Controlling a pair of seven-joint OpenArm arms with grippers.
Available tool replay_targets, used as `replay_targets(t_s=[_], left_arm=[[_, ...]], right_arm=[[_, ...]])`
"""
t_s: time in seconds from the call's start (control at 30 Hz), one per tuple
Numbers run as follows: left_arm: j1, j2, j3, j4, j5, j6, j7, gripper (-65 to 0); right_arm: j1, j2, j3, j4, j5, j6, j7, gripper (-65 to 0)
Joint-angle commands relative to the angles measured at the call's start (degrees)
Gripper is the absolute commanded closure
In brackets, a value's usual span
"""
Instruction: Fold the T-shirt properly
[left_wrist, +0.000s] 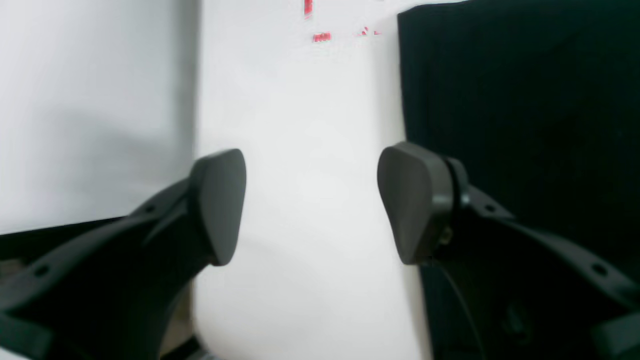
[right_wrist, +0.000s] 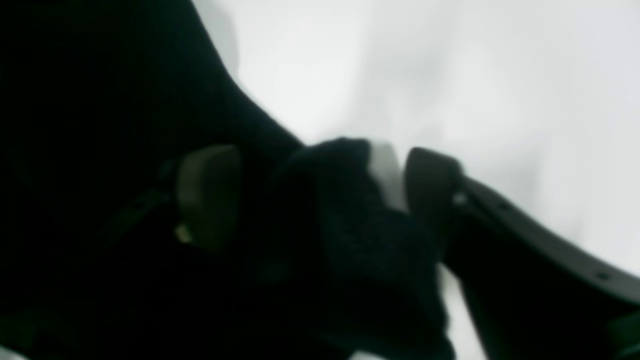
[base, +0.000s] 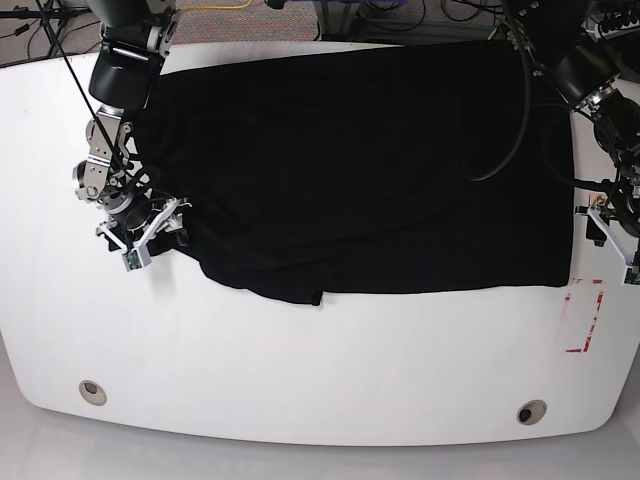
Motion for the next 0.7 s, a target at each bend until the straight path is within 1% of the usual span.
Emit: replay_targets(t_s=[0.0,0.03,0.07,0.1,0.17,0.23,0.3,0.43,0.5,0.53,0.57,0.67], left_arm=[[-2.6,-1.0,0.0,-1.7,-0.1,0.2,-2.4,-40.8],[-2.9,-1.0,0.0,-2.3,-0.1,0.2,-2.8,-40.8],[-3.2,-1.0,0.0,-3.7,-0.1,0.2,-3.5,-40.8],[-3.4,-1.0,0.0,-4.3,-0.1,0.2,-3.8,-40.8],[-3.7,-1.0,0.0,-6.0,-0.1,0.2,-4.8,-40.8],[-4.4,-1.0,0.0,-7.6,-0.1,0.2,-6.4,-41.0],[-5.2,-1.0,0.0,-9.6,-0.1,0.2,-8.2,-41.3],[-6.8,-1.4,0.0,-14.8,-0.2,0.2,-11.7,-41.4],[-8.0,-2.7,0.0,-18.6,-0.4,0.2,-13.3,-41.4],[-8.2,-2.9,0.0,-19.4,-0.4,0.2,-13.6,-41.4],[-9.4,-2.9,0.1,-22.4,-0.5,0.2,-14.9,-41.5],[-11.5,-2.9,0.3,-27.6,-0.4,2.8,-17.4,-41.5]], right_arm=[[1.0,0.7,0.1,0.9,-0.3,0.4,0.1,-30.1],[1.0,0.7,0.1,0.9,-0.3,0.4,0.1,-26.8],[1.1,0.7,0.1,0.9,-0.3,0.4,0.1,-19.5],[1.1,0.7,0.1,0.9,-0.3,0.4,0.1,-16.0],[1.2,0.7,0.1,0.9,-0.3,0.4,0.1,-6.8],[1.2,0.7,0.0,0.9,-0.3,0.4,0.1,-1.0],[1.2,0.7,0.0,0.9,-0.3,0.4,0.1,0.0],[1.2,0.7,0.0,0.9,-0.3,0.4,0.1,-1.3],[1.2,0.7,0.0,0.9,-0.3,0.4,0.1,-1.1],[1.2,0.7,0.0,0.9,-0.3,0.4,0.1,-1.1],[1.1,0.7,0.0,0.9,-0.3,0.4,0.1,-1.1],[1.0,0.7,0.0,0.9,-0.3,0.4,0.2,-1.1]])
